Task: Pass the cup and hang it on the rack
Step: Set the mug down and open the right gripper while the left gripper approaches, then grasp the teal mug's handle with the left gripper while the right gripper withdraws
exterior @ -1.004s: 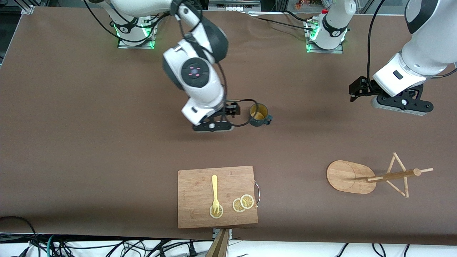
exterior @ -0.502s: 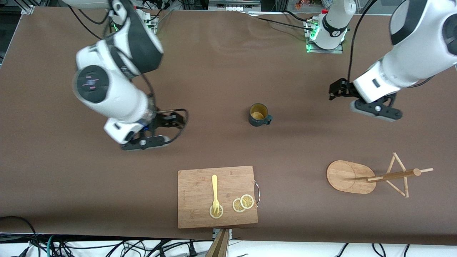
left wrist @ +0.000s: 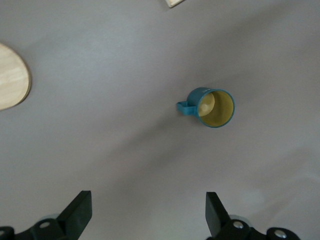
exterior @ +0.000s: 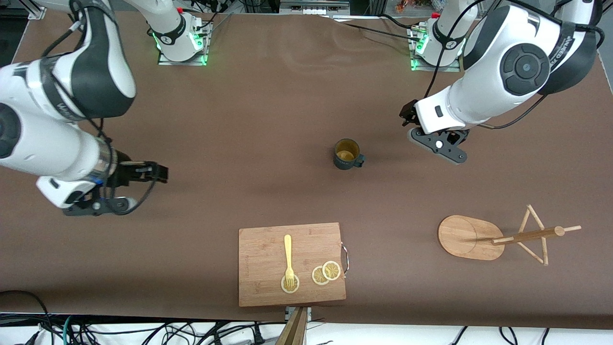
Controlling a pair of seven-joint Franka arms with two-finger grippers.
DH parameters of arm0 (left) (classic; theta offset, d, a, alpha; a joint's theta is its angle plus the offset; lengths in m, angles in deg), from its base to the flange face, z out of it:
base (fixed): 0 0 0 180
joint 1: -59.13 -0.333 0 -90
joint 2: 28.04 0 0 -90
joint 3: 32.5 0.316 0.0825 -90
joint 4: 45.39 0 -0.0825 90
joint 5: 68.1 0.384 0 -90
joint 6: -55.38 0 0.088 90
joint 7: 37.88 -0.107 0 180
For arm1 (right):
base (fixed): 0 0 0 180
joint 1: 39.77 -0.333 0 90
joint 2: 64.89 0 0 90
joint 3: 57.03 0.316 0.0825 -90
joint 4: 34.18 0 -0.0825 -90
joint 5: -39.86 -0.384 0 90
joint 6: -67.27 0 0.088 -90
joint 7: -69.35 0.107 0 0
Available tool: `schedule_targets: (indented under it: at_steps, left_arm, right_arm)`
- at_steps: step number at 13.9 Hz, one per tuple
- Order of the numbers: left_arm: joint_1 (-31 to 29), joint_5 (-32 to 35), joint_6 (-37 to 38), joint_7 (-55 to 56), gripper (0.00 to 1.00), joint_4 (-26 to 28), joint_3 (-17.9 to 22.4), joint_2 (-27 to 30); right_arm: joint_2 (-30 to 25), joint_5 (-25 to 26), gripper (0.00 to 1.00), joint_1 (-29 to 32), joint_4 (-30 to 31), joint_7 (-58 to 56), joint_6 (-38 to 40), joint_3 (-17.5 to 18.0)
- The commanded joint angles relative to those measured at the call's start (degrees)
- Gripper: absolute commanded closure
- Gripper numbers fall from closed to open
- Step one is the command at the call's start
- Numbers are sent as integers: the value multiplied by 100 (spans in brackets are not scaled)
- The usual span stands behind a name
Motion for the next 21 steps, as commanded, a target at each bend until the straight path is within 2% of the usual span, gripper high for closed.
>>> schedule_targets:
  at_steps: [1, 4, 5, 6, 8, 11, 14, 17, 19, 21]
  left_arm:
    - [-28, -164, -135, -841, 0, -124, 37, -255]
    - [-63, -173, -608, -2149, 0, -19, 46, -510]
    - [-107, -191, -802, -2702, 0, 34, 37, -641]
    - [-133, -347, -934, -3264, 0, 52, 37, -799]
    - [-142, -725, -1224, -4502, 0, 52, 46, -1089]
    - [-387, -1357, -1778, -6734, 0, 122, 46, -1660]
    - [-529, -1841, -2638, -8074, 0, 735, 37, -1785]
    - [-538, -2920, -3220, -9355, 0, 1351, 20, -1741]
    - [-590, -4078, -3300, -10357, 0, 1711, 20, -1732]
    - [-696, -4969, -3186, -11482, 0, 1931, 11, -1723]
  right_arm:
    - [-230, 56, 0, -1, 84, -554, 285, -456]
    - [-309, 21, 0, 16, 84, -1074, 461, -974]
    - [-370, 30, 0, 86, 93, -1128, 461, -1037]
    - [-484, 38, 0, 217, 119, -1128, 470, -1029]
    - [-843, 21, 0, 359, 600, -1093, 409, -950]
    - [-1178, 65, 0, 735, 874, -1093, 171, -538]
    - [-1608, 91, 0, 1105, 1287, -1102, -39, -405]
    - [-2258, 21, 0, 1422, 1910, -1084, -294, -396]
    - [-2444, 64, 0, 1501, 2070, -1110, -356, -387]
    - [-2558, 457, 0, 1598, 2097, -1198, -444, -20]
